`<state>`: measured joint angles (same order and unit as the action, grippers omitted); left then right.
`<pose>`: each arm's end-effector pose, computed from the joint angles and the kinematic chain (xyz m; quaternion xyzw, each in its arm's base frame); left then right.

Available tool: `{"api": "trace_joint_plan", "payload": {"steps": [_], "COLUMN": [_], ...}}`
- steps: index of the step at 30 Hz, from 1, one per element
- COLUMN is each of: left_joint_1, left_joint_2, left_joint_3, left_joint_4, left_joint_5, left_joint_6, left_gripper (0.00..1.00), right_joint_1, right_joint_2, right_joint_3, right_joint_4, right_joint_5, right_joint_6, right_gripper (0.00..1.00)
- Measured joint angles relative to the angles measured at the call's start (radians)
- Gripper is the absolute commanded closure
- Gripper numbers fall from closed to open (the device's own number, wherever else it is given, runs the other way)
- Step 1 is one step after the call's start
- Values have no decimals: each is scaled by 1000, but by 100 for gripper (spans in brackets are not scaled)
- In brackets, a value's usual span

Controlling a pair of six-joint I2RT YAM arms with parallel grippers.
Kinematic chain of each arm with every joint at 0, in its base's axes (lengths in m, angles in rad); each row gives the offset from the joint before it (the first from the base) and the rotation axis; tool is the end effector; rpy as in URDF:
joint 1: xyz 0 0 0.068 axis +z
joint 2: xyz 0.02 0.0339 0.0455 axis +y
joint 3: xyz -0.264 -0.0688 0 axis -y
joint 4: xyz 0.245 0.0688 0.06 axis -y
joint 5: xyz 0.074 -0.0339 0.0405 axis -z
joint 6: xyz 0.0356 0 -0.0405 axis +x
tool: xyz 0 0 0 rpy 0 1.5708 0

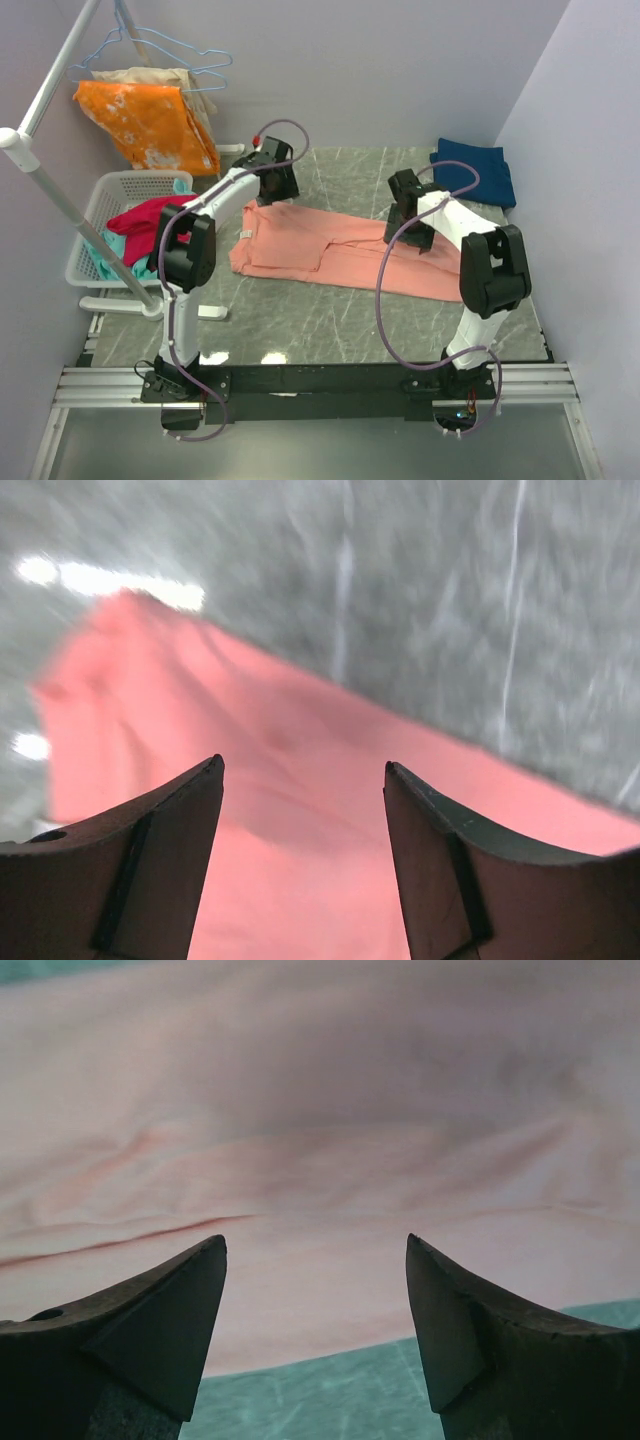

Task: Fold and stack the t-shirts
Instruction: Fold the tshirt

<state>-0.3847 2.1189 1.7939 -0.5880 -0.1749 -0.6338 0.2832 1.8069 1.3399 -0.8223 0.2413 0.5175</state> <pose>0.4431 -0.1727 0.2312 -0.1451 0.9320 -0.0847 0.3212 0.3458 0.0918 0.2092 0.1317 0.9742 -0.0555 0.1747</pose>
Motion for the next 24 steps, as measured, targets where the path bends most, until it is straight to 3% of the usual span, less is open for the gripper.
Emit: {"api": "trace_joint_plan", "payload": {"steps": [7,24], "left_joint_1": [-22,-20], "left_joint_2": [3,142], "left_joint_3": [-38,103], "left_joint_4": [-49,-229], "left_joint_5": [19,-122], "left_joint_6": [-61,-155], "left_gripper": [31,32], "right_joint_1": [-56,-10], "right_joint_2": [-51,-55], "right_joint_3": [-108,-171], "right_joint_4": [46,110], "right_joint_5": [-29,-156], "right_joint_6": [-27,-44], "right_gripper": [21,22]}}
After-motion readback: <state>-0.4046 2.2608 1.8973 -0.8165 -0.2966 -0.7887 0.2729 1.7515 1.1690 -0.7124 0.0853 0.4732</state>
